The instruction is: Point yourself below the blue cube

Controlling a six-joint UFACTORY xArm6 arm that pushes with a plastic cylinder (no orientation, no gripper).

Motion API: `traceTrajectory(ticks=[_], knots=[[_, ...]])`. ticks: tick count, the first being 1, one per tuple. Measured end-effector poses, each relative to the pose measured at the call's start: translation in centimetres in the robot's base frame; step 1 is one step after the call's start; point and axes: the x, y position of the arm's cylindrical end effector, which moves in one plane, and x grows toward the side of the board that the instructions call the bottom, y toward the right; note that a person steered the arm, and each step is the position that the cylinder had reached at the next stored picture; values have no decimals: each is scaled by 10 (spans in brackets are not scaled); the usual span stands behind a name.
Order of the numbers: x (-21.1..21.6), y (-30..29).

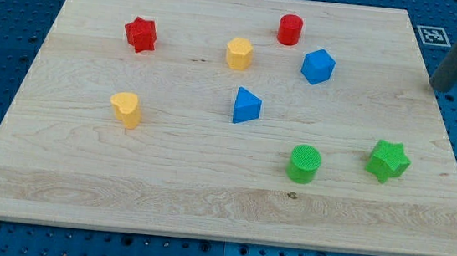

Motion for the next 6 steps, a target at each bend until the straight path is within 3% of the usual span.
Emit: traceTrajectory(ticks=[3, 6], knots=[[2, -90], [42, -104]])
